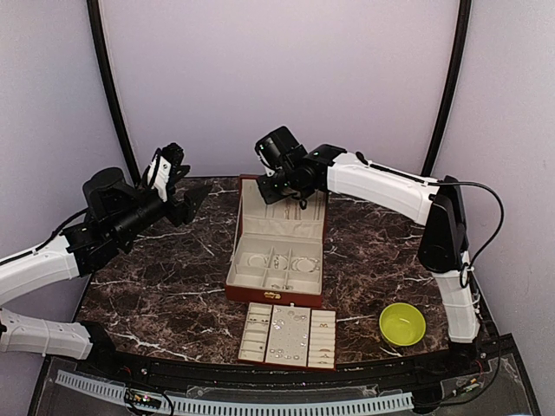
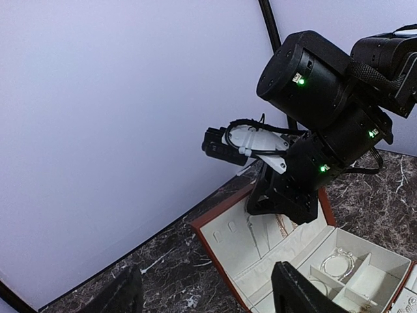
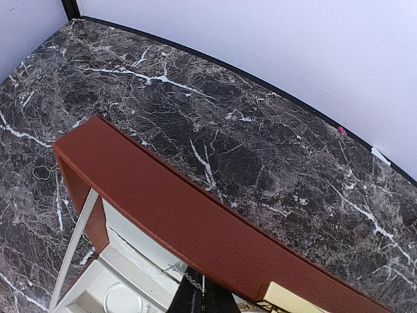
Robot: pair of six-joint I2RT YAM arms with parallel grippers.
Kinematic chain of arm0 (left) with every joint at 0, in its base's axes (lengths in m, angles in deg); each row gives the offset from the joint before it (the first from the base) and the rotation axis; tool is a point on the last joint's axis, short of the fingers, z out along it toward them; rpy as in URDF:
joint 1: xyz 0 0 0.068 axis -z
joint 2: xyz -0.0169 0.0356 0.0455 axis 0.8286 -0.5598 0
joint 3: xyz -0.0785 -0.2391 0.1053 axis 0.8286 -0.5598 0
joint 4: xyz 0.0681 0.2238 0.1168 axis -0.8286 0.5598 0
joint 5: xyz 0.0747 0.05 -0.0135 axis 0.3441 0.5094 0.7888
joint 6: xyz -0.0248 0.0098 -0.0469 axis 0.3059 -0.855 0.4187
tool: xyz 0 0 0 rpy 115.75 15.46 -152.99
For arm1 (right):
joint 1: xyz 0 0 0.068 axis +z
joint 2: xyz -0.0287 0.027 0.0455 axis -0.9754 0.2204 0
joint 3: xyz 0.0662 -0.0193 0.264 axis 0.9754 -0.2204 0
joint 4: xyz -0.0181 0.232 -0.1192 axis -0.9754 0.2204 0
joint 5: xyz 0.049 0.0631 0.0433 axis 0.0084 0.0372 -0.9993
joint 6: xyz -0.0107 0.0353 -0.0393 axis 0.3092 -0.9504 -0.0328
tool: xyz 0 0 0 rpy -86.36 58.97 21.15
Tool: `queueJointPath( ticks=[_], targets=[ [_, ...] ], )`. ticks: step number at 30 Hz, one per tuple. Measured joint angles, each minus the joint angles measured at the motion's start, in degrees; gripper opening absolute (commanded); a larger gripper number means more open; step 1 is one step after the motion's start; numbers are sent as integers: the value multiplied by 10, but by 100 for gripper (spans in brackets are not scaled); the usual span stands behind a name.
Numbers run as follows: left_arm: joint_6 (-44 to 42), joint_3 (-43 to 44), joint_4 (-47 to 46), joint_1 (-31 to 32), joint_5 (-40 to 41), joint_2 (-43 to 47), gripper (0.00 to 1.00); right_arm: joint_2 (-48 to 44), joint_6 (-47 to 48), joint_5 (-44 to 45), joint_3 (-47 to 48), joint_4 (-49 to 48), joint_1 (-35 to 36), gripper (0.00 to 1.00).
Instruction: Organize the mixed jewelry
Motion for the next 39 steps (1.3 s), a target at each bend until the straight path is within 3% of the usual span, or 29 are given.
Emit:
queueJointPath(
  ticks=[21, 27, 33, 39],
  targets=[
    [0, 0, 0, 0, -1, 5, 70, 0, -3, 1, 0, 0, 0, 15],
    [0, 0, 0, 0, -2, 6, 70, -3, -7, -29, -7, -7, 0, 25],
    [5, 0, 0, 0, -1, 6, 73, -49, -6, -98, -79, -31, 0, 38],
    [15, 0, 0, 0, -2, 4, 74, -112, 18, -173, -120, -43, 0, 67]
  ],
)
